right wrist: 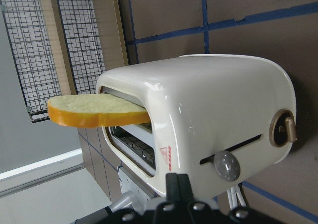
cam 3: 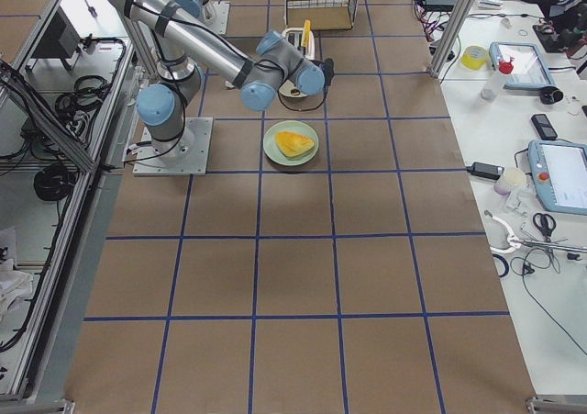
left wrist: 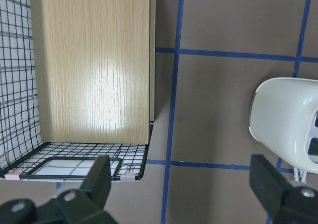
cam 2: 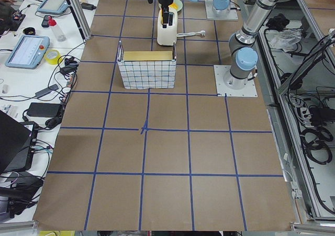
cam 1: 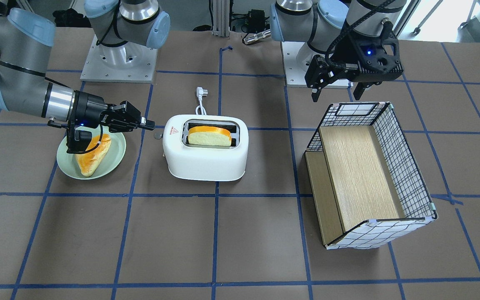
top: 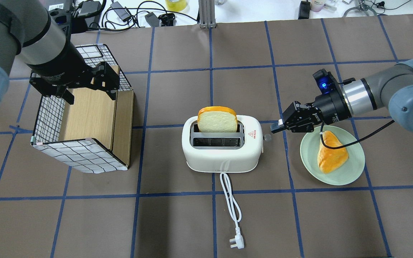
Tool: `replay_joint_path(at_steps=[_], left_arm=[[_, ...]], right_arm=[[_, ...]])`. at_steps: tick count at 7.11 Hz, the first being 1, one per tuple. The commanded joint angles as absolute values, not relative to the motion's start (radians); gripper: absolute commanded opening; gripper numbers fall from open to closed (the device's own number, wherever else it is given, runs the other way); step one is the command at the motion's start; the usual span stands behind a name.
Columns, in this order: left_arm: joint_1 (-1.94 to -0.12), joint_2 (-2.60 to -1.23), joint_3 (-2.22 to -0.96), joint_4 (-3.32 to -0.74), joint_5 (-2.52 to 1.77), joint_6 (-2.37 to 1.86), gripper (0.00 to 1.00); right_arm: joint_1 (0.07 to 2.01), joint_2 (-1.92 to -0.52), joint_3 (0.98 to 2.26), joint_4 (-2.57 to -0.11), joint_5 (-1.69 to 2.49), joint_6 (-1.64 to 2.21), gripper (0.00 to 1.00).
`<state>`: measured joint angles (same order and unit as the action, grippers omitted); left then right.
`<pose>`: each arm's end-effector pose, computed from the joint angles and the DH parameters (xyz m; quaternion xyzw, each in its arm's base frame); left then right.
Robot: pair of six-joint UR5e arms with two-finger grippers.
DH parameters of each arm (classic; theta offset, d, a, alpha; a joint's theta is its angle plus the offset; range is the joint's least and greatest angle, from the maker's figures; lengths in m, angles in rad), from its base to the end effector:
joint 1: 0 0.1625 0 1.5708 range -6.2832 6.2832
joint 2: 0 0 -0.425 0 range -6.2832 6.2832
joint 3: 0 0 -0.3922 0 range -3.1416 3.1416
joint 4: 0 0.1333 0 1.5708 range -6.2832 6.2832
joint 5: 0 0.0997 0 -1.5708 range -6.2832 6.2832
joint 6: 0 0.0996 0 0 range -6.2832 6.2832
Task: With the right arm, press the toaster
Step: 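Push the toaster lever down with the right gripper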
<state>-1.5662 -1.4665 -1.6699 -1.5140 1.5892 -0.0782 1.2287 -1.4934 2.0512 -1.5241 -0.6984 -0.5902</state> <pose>-0.1294 -0.4542 0.4940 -0.0417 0.9986 -0.0313 0.0081 0.0595 -0.4577 0.2693 0.0177 0.8742 0.0597 0.4816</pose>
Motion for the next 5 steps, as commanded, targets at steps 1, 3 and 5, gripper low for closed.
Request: replay_joint_path(at_steps=[1,3,5], left_arm=[[-1.566,-1.466,-1.671,-1.514,1.589,-0.078,1.00],[-1.566,-1.466,-1.671,-1.514,1.589,-0.078,1.00],[-1.566,-1.466,-1.670,-1.514,1.589,-0.078,1.00]], right_arm=[[1.229,-1.477,2.088,-1.594,-0.695,-0.591,0.00],[1.230,-1.463,2.112,-1.640,-0.695,-0.591,0.00],[1.230,-1.445,2.115,-1.672,-0.696,-0.591,0.00]])
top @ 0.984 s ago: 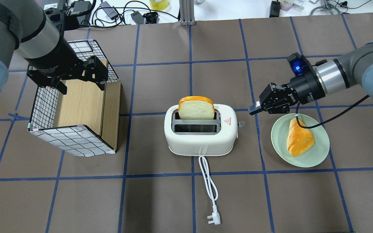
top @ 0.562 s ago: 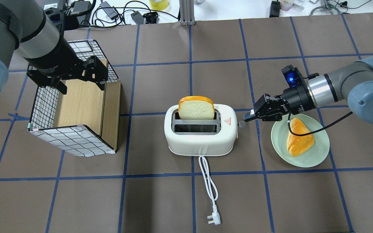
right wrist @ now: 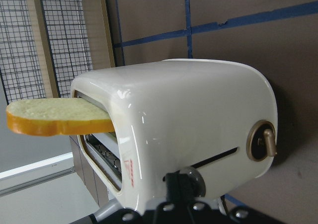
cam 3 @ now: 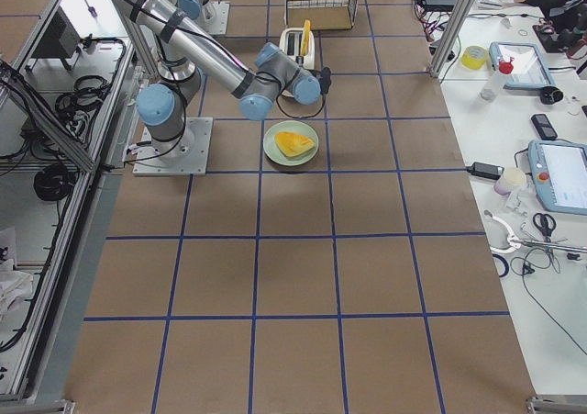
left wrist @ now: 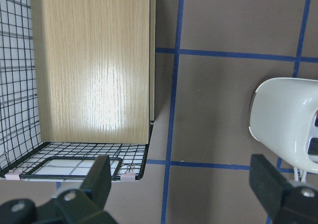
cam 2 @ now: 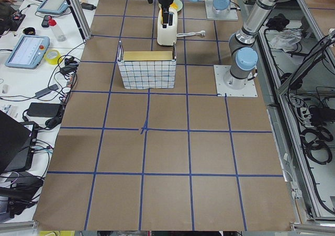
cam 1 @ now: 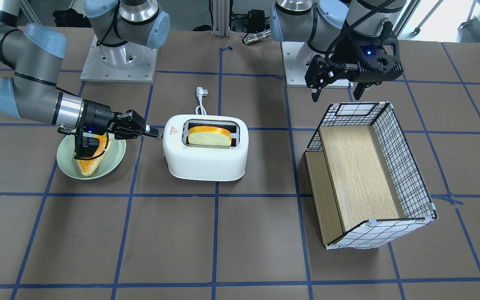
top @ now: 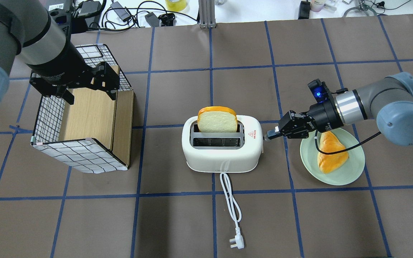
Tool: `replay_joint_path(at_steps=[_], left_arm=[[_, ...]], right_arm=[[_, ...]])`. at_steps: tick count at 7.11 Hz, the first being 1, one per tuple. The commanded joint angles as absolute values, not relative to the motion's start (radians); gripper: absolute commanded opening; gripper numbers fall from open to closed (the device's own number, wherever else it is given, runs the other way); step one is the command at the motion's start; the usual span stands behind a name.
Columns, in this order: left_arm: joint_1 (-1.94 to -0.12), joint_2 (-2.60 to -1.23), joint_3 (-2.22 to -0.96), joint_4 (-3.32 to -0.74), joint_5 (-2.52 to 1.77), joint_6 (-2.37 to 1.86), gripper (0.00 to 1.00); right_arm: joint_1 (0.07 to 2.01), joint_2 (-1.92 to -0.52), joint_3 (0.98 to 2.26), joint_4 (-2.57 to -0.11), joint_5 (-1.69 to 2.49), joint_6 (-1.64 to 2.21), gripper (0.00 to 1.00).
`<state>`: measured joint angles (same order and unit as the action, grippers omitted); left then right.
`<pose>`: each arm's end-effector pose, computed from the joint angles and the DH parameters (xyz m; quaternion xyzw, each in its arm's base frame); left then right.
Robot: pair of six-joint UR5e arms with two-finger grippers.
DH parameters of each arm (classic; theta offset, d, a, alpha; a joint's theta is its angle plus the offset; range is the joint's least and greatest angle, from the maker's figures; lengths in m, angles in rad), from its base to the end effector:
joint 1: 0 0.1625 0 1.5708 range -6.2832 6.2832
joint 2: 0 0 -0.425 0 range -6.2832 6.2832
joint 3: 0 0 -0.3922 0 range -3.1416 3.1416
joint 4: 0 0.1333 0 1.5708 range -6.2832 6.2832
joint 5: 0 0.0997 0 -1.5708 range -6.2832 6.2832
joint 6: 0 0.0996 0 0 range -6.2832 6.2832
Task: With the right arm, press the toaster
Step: 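Push the toaster lever down with the right gripper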
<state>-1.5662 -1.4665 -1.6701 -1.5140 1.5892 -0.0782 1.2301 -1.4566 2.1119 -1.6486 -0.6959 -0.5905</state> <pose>-0.1294 -0.4542 0.4939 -0.0417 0.9986 -0.0312 0.0081 0.0613 -0.4547 0.2378 0.0115 0.8766 0.0482 0.4787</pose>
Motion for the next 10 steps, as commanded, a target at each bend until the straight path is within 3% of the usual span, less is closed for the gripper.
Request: replay_joint_path(at_steps=[1,10], left_arm=[[-1.566,-1.466,-1.671,-1.514,1.589,-0.078,1.00],[-1.566,-1.466,-1.671,-1.514,1.589,-0.078,1.00]], right_arm=[[1.230,-1.439,2.115,-1.674,-0.696,-0.591,0.00],[1.232,-1.385,2.148,-1.756,-0.718,-0.591,0.00]])
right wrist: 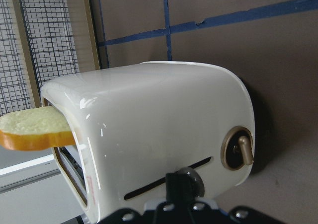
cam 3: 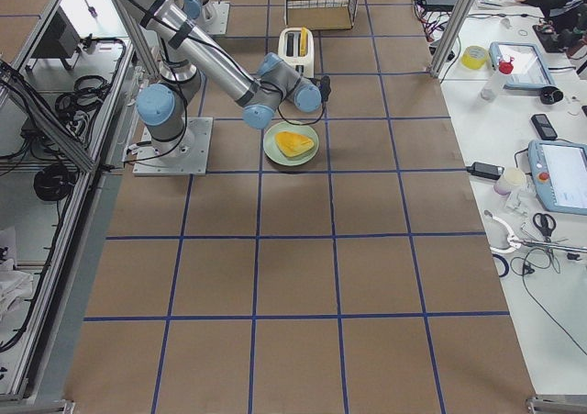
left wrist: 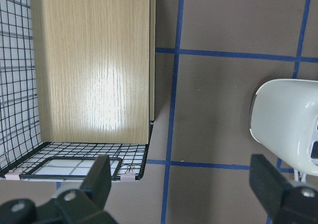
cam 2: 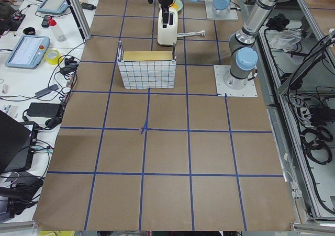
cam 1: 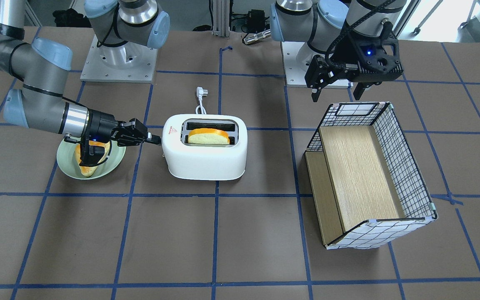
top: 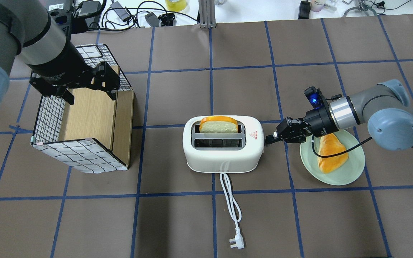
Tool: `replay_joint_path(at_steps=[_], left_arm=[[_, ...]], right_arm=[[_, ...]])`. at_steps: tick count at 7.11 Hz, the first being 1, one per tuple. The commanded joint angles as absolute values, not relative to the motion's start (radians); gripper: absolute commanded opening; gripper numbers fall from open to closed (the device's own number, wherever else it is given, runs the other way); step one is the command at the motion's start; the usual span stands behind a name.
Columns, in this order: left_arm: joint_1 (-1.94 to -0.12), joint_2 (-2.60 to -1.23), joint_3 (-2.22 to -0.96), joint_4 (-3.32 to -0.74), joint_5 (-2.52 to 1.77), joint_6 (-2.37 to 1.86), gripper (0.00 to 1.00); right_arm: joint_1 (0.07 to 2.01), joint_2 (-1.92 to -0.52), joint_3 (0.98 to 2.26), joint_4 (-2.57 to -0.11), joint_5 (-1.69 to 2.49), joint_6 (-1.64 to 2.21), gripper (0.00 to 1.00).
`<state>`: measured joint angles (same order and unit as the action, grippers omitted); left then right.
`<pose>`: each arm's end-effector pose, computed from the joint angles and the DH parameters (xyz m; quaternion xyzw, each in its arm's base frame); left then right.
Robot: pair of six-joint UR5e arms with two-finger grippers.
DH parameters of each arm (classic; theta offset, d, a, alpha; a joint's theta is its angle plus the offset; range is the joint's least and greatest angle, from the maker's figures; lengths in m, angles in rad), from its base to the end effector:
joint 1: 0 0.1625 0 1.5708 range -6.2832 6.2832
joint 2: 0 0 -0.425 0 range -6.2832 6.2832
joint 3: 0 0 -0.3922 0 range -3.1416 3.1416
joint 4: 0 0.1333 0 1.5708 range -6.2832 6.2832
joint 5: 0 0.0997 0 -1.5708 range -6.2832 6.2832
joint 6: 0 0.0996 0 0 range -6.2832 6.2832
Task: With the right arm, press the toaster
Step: 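Push the toaster lever down with the right gripper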
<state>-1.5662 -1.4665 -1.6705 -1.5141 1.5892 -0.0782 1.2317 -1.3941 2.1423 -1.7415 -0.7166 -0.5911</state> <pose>-0.1294 -0.4542 0.4937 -0.0416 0.9986 -0.0310 0.0081 0.0602 -0.4559 0.2048 0.0074 0.8804 0.0535 0.4711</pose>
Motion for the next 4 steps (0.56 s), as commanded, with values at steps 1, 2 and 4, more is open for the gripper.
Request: replay_joint_path(at_steps=[1,2,4], left_arm=[[-1.566,-1.466,-1.671,-1.514,1.589,-0.078,1.00],[-1.566,-1.466,-1.671,-1.514,1.589,-0.078,1.00],[-1.566,-1.466,-1.671,-1.514,1.589,-0.078,1.00]], right_arm=[[1.232,-1.370,2.149,-1.782,-0.721,-0.591,0.00],[1.232,-1.365,2.149,-1.786,-0.719,-0.592,0.00],[1.232,-1.359,2.163,-1.792,-0.719,-0.592,0.00]])
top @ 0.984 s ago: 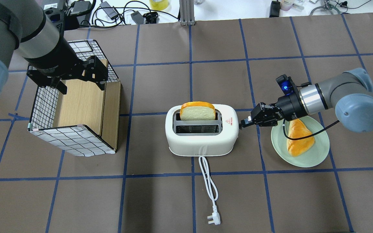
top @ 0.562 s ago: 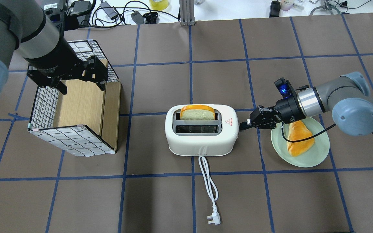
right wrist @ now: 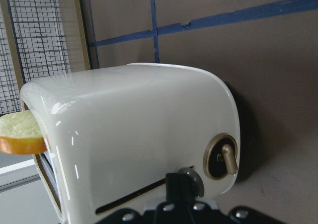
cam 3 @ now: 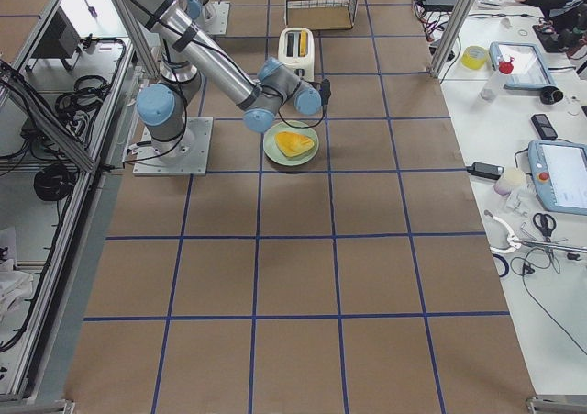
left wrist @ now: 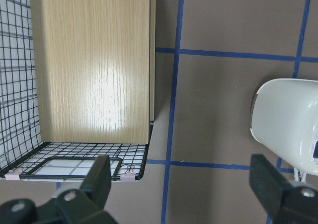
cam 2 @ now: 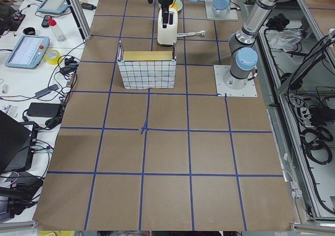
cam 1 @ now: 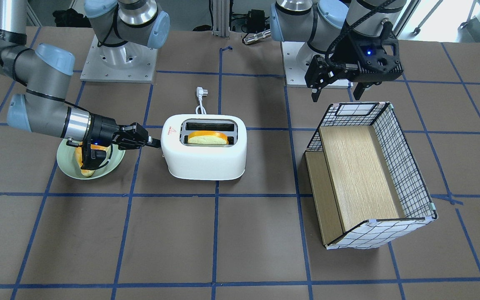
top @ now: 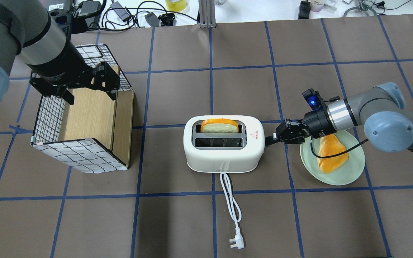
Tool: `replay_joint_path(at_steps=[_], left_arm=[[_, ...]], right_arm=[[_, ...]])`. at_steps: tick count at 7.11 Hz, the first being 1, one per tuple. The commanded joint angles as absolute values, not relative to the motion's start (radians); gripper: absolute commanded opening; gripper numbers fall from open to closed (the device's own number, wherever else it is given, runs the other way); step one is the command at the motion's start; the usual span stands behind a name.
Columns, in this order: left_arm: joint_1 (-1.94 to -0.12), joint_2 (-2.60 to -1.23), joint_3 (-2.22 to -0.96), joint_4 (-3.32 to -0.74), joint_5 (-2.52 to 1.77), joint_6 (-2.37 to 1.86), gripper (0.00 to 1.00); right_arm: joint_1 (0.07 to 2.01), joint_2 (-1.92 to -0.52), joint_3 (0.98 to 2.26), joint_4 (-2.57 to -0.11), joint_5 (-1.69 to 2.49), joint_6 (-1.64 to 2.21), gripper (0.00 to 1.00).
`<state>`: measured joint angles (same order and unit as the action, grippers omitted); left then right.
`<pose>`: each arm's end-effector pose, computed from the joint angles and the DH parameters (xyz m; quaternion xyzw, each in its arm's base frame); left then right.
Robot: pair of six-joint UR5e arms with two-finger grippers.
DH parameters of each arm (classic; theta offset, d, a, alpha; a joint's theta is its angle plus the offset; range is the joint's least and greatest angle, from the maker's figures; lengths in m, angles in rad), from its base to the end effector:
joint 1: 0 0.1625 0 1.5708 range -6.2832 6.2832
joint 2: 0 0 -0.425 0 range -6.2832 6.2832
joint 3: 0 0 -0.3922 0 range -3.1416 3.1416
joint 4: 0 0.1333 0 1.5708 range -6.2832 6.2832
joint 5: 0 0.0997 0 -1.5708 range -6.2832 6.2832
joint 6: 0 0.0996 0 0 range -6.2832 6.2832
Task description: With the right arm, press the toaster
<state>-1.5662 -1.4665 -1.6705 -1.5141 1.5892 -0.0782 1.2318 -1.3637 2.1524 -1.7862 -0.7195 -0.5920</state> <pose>-0.1294 -0.4542 0.4937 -0.0416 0.9986 -0.0310 0.0081 0.0594 -0.4578 0.1910 0.0056 0.8814 0.0523 0.4695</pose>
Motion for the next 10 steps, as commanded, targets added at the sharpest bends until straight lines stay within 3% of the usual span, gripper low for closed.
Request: replay_joint_path(at_steps=[1,5,8,10], left_arm=[[-1.566,-1.466,-1.669,-1.514,1.589,-0.078,1.00],[-1.566,-1.466,-1.671,-1.514,1.589,-0.078,1.00],[-1.566,-1.466,-1.671,-1.514,1.589,-0.078,1.00],[-1.565,-1.466,-1.671,-1.514,1.589,-0.078,1.00]], right_arm=[[1.232,-1.359,2.186,-1.830,-0.719,-0.591,0.00],[1.233,-1.376,2.157,-1.821,-0.724,-0.496,0.00],[1.253,-1.468,2.041,-1.755,-0.836,-0.313,0.00],[1.305,-1.523,1.842,-1.604,-1.019,-0.197,0.00]])
